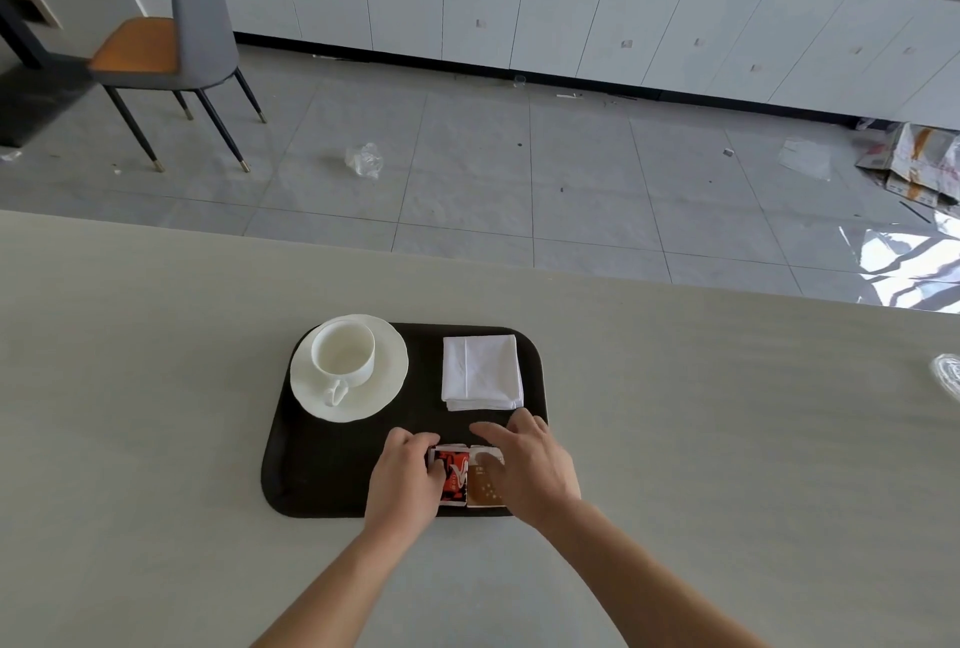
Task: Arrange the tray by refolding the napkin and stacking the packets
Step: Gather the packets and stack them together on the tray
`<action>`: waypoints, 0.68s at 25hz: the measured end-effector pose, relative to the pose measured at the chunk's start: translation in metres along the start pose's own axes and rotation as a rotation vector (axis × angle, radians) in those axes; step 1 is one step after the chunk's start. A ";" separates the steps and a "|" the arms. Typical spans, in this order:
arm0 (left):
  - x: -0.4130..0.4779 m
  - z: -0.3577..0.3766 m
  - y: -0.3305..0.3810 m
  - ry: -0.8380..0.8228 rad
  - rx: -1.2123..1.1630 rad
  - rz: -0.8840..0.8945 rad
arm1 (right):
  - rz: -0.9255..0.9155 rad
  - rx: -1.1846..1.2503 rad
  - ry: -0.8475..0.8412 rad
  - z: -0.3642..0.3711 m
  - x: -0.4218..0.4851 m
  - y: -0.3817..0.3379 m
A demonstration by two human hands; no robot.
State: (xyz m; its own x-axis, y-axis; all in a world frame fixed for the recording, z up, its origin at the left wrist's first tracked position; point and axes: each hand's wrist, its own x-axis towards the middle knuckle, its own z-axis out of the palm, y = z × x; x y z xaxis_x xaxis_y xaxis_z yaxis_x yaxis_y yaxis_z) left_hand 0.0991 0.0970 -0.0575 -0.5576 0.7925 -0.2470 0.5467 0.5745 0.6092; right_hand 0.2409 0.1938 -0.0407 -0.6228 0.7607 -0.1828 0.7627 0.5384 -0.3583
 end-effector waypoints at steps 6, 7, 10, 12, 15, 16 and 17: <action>0.000 -0.001 0.001 -0.009 -0.029 -0.024 | -0.105 -0.087 0.000 0.007 0.001 -0.005; 0.000 -0.001 0.001 -0.008 -0.029 -0.025 | -0.105 -0.078 -0.001 0.007 0.001 -0.005; 0.000 -0.001 0.001 -0.006 -0.034 -0.028 | -0.045 -0.003 0.000 0.004 0.000 -0.003; -0.001 -0.002 0.002 -0.008 -0.049 -0.039 | 0.032 0.067 0.016 0.003 0.001 0.001; -0.001 -0.003 0.002 -0.004 -0.072 -0.052 | 0.079 0.121 0.001 0.004 0.002 0.008; 0.000 -0.004 0.002 -0.005 -0.074 -0.055 | 0.077 0.122 -0.003 0.003 0.003 0.009; 0.000 -0.004 0.002 -0.005 -0.079 -0.059 | 0.078 0.132 0.004 0.003 0.003 0.011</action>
State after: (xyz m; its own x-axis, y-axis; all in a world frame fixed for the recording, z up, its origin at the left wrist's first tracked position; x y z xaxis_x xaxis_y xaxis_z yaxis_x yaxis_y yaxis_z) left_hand 0.0977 0.0974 -0.0530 -0.5842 0.7589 -0.2878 0.4620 0.6025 0.6508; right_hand 0.2466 0.2011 -0.0484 -0.5620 0.7998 -0.2111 0.7788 0.4256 -0.4608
